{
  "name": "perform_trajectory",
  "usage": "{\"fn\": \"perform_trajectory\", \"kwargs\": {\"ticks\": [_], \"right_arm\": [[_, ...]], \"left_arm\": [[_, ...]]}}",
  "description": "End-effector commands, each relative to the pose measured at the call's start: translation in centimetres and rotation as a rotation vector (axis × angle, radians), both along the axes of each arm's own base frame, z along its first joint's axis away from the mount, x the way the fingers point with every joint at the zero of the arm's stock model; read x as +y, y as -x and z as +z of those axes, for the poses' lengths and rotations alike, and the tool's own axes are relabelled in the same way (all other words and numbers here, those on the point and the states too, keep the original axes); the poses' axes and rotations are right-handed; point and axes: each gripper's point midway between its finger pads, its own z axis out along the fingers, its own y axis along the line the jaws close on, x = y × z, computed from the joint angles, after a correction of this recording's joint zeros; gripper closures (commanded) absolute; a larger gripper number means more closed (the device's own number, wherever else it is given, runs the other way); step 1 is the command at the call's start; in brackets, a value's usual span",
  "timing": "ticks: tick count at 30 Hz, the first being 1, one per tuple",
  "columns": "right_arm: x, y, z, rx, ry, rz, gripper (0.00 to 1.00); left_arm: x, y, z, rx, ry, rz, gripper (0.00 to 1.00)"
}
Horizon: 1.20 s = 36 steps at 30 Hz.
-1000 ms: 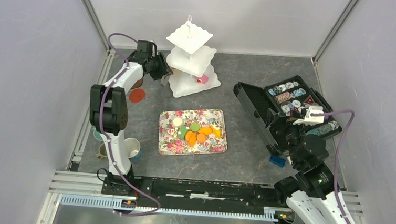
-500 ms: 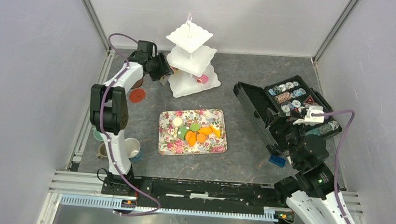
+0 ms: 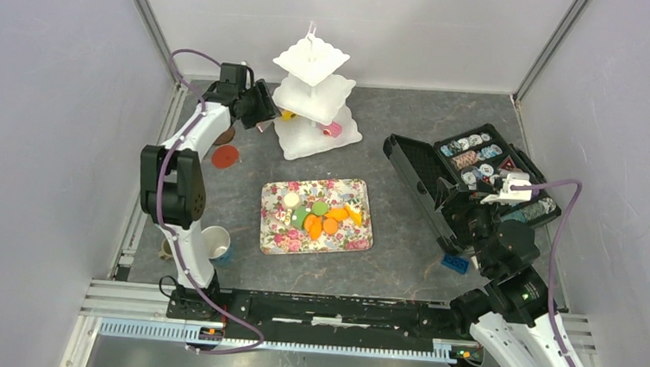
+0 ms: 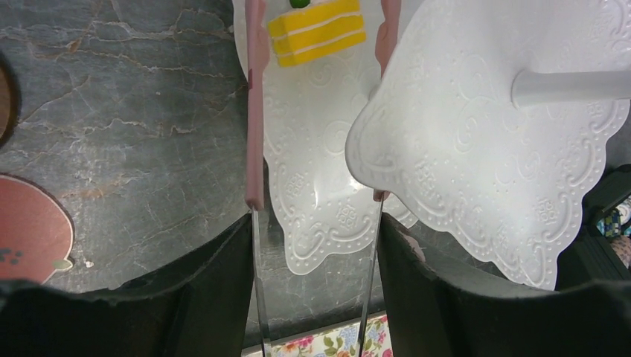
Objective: Serve the afternoon tea
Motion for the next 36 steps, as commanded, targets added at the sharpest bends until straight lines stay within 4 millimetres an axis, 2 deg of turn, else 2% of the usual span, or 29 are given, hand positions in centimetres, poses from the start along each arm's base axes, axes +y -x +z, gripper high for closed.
{"fn": "perform_trajectory", "kwargs": {"ticks": [1,7,11,17,29,33,36], "right_arm": [[0.2,0.2,2.4,-0.061,-0.036,0.015,0.02],[0.1,0.4,2.5,-0.074,-0.042,0.011,0.02],[0.2,0.2,2.3,-0.071,-0.025,0.019,0.02],[0.6,0.0,2.0,-0.063,-0.012,0.036,0.02],[1.4,-0.8,0.7,-0.029,0.008,0.055,0.02],[1.4,-1.2,-0.1,-0.012,0.011,0.044,0.02],[1.7,-1.4,-0.3,0.001,0.012,0.047,0.02]], "left_arm": [[1.2,0.3,3.1,-0.087,-0.062,0.005,0.36],[1.8,2.3,3.2,-0.027,-0.132,-0.005,0.37],[2.2,4.9,3.1,-0.003,-0.145,-0.01,0.36],[2.3,9.1,4.8,-0.016,-0.14,-0.031,0.36],[0.1,21.9,5.5,-0.027,-0.085,-0.194,0.38],[-1.8,26.0,5.0,0.007,-0.109,-0.288,0.38],[-3.1,28.3,4.7,0.028,-0.149,-0.344,0.38]]}}
